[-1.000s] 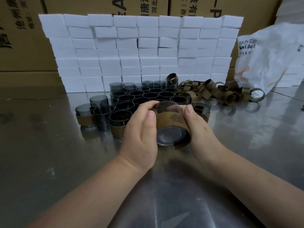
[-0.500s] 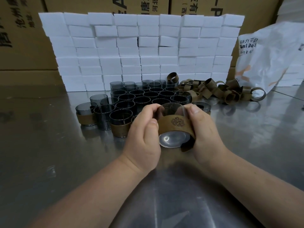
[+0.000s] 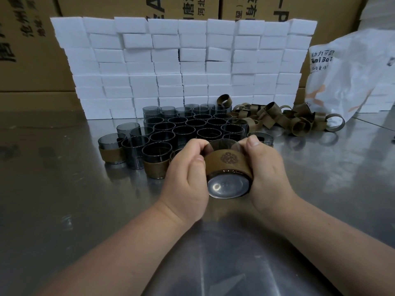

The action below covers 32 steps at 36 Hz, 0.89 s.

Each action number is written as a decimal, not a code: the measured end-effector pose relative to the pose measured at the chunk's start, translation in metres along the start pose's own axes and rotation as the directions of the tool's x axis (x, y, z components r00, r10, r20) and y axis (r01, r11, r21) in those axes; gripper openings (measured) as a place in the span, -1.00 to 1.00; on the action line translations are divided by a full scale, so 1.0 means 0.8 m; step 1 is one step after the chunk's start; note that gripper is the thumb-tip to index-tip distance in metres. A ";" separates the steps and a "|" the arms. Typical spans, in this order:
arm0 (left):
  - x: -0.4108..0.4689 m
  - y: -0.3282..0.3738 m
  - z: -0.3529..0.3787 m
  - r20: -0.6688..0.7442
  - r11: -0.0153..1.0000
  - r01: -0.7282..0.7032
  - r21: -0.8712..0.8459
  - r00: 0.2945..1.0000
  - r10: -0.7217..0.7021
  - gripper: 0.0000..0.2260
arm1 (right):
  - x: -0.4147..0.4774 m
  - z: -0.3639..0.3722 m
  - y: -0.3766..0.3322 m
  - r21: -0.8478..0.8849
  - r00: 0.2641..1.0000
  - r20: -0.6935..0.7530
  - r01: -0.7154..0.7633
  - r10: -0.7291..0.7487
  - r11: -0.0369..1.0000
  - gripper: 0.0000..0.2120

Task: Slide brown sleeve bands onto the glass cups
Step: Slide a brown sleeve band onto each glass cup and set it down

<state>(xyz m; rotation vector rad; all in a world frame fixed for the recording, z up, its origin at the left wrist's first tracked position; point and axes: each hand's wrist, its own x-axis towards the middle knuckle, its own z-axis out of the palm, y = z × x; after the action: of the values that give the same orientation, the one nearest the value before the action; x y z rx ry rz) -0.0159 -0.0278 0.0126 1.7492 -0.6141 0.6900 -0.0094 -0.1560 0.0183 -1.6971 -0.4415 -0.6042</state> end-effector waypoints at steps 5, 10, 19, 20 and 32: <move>0.000 -0.001 0.000 0.006 1.000 -0.002 -0.013 1.000 0.002 -0.79 | -0.001 -0.002 -0.002 -0.016 1.000 0.005 0.011 -0.011 1.000 -0.42; 0.000 0.001 -0.004 0.023 0.999 -0.051 0.002 0.998 0.051 -0.74 | -0.001 -0.004 -0.001 -0.036 0.998 -0.009 0.054 -0.054 0.998 -0.58; 0.007 0.005 0.002 0.090 0.927 0.266 -0.265 0.964 -0.250 -0.78 | 0.001 -0.001 -0.002 -0.291 0.991 0.025 0.133 -0.132 0.947 -0.63; 0.006 0.006 0.003 0.086 0.922 0.281 -0.266 0.960 -0.268 -0.80 | 0.001 0.001 -0.002 -0.286 0.992 0.044 0.130 -0.122 0.949 -0.63; 0.002 0.012 0.014 -0.026 0.897 0.302 -0.324 0.945 -0.327 -0.84 | -0.005 0.014 -0.010 0.070 0.995 0.078 0.060 -0.066 0.996 -0.63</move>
<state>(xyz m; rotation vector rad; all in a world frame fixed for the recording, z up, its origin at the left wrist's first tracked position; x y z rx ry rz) -0.0196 -0.0416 0.0175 1.4674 -0.3499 0.4055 -0.0152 -0.1437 0.0205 -1.6520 -0.5682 -0.5624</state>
